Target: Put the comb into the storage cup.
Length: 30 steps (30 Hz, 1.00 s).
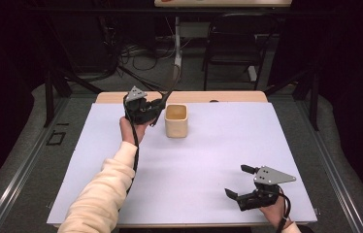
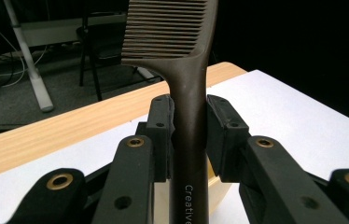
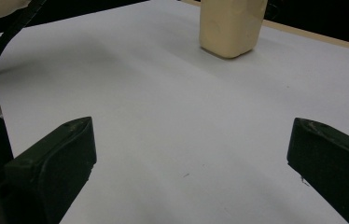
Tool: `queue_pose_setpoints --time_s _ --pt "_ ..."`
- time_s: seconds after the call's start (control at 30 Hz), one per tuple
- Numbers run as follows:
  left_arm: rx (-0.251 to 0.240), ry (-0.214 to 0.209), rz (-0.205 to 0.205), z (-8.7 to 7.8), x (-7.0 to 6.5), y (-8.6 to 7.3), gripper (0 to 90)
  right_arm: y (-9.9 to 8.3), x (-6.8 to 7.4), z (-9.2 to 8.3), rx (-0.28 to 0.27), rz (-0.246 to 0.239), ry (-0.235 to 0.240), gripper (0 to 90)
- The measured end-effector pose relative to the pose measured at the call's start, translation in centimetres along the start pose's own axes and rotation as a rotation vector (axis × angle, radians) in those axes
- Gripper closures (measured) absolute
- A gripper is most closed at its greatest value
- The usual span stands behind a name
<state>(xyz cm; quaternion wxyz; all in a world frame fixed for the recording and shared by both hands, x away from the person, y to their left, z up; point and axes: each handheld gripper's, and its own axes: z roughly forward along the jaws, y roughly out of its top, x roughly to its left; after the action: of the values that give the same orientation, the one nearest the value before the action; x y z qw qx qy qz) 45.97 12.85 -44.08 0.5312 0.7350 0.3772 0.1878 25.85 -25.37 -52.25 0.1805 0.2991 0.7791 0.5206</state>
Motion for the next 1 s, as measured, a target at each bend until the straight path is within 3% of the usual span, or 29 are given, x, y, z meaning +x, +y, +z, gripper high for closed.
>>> queue_pose_setpoints --time_s 1.0 --pt "-0.057 0.004 0.074 1.6 -1.4 2.3 72.0 0.0 -0.1 0.0 0.009 -0.004 -0.012 0.9"
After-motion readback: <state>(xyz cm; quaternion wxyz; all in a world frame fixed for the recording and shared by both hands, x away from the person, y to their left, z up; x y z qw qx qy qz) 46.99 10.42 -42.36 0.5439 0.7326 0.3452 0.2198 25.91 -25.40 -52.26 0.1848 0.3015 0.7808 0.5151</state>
